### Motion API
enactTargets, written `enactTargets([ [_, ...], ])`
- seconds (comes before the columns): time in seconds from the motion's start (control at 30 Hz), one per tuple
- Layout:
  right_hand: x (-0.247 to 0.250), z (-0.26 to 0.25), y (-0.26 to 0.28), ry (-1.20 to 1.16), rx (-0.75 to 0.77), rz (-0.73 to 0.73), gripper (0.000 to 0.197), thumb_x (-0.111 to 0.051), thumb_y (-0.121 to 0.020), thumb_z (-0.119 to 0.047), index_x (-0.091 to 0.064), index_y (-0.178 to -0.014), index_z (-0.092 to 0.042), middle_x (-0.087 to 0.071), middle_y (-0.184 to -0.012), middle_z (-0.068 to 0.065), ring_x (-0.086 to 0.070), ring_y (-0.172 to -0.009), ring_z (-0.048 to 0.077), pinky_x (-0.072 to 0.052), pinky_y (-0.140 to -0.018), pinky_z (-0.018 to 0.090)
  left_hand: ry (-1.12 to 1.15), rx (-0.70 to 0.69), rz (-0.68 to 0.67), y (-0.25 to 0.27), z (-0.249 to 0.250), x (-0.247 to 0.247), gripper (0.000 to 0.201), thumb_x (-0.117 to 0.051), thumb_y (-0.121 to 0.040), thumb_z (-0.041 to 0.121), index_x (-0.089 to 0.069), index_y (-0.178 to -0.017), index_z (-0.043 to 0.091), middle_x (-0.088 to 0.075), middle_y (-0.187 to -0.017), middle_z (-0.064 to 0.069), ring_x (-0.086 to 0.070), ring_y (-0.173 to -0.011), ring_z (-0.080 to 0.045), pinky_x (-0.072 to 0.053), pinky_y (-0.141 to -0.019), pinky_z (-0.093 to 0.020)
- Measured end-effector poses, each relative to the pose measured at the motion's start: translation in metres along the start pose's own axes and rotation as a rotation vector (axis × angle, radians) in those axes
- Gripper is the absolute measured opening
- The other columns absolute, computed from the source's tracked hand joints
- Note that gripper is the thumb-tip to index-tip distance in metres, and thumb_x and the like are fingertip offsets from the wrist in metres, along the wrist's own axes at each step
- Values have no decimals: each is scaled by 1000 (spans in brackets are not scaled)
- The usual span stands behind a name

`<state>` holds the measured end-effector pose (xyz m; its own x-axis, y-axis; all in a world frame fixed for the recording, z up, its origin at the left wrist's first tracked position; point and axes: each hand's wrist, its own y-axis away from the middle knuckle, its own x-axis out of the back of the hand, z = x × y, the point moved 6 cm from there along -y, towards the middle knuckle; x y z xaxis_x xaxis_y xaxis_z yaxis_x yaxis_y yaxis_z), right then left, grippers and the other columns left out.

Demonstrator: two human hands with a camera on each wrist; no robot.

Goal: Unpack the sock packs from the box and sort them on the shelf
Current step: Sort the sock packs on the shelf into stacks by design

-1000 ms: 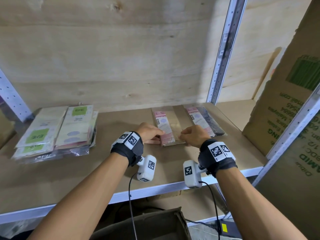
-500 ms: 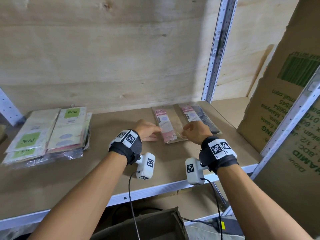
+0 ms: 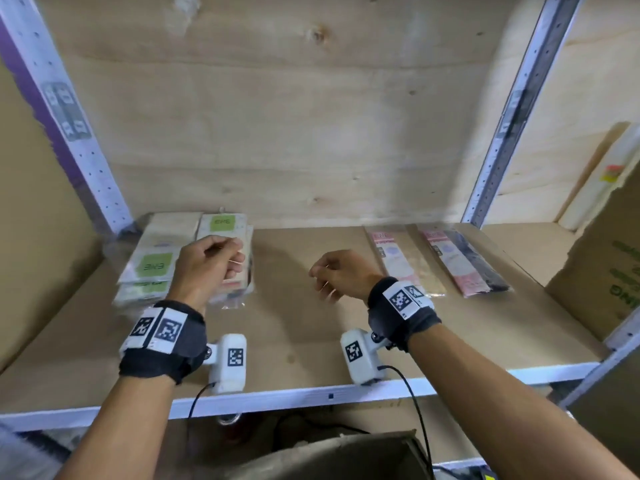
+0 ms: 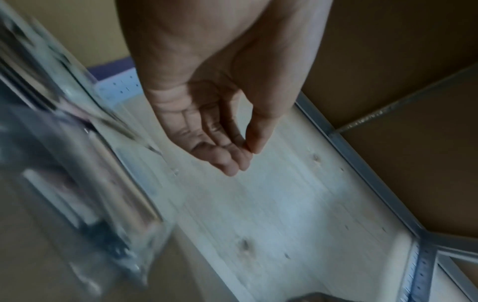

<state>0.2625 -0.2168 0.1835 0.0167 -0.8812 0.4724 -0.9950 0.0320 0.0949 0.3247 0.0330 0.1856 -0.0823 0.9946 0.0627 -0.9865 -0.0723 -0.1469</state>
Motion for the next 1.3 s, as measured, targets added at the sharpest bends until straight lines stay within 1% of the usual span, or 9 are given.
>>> enactTargets([
  [0.23,-98,-47,-69,-66,-129,-76,41,-67,-90,-44,-54,-90,-5,-63,-81,14,-63,-68,28,-61,-74,51,46,-20,101,-3,-4,64,4,-70,-93,18,-71,-91,15,-73,-67,-1,-65,-58,-7,-51,-53,-16],
  [0.3,-116,-46,-79,16,-140,-78,47,-72,-84,-51,-52,-89,-9,-56,-81,11,-59,-71,28,-59,-70,46,31,-27,102,-5,-5,69,4,-69,-93,18,-70,-90,15,-72,-65,1,-65,-58,-8,-51,-53,-17],
  [0.43,-123,-32,-86,44,-161,-52,38,-80,-79,-37,-59,-85,-6,-59,-73,5,-54,-50,15,-42,-46,24,8,-33,114,-6,-8,73,8,-68,-94,14,-69,-86,16,-71,-64,0,-64,-58,-11,-50,-50,-17],
  [0.57,-98,-24,-70,-32,-144,-49,24,-77,-84,-23,-56,-78,-13,-52,-63,3,-43,-49,15,-34,-44,25,0,-5,100,-3,-10,64,4,-67,-95,15,-69,-93,12,-73,-74,-3,-66,-59,-13,-54,-54,-20],
  [0.67,-74,-22,-42,-224,-84,-130,15,-66,-93,-11,-65,-103,0,-48,-69,5,-39,-52,11,-29,-44,20,108,121,54,2,-16,46,19,-69,-94,20,-65,-110,11,-73,-99,-8,-74,-67,-19,-61,-58,-29],
  [0.83,-12,-18,13,-229,76,45,23,-64,-94,-7,-65,-115,2,-48,-81,11,-43,-57,16,-32,-45,26,342,296,-240,19,-18,-2,53,-74,-88,38,-60,-126,5,-68,-117,-19,-76,-90,-28,-63,-75,-34],
  [1.03,37,-8,51,352,216,306,23,-61,-96,-15,-72,-116,-18,-52,-105,7,-61,-91,23,-55,-78,35,624,417,-496,41,-6,-44,81,-93,-59,42,-50,-121,13,-46,-140,-24,-68,-112,-39,-61,-82,-40],
  [1.17,59,9,64,299,223,419,27,-58,-95,-5,-75,-111,-18,-54,-113,8,-63,-92,20,-47,-83,13,752,475,-579,54,-8,-62,130,-98,-45,41,-29,-150,5,-45,-143,-32,-63,-117,-46,-61,-80,-44],
  [1.3,75,23,71,263,144,469,36,-53,-92,4,-77,-108,-17,-56,-120,9,-62,-105,24,-47,-97,25,855,541,-532,58,-16,-68,106,-87,-61,48,-34,-144,9,-51,-139,-34,-60,-120,-49,-60,-83,-48],
])
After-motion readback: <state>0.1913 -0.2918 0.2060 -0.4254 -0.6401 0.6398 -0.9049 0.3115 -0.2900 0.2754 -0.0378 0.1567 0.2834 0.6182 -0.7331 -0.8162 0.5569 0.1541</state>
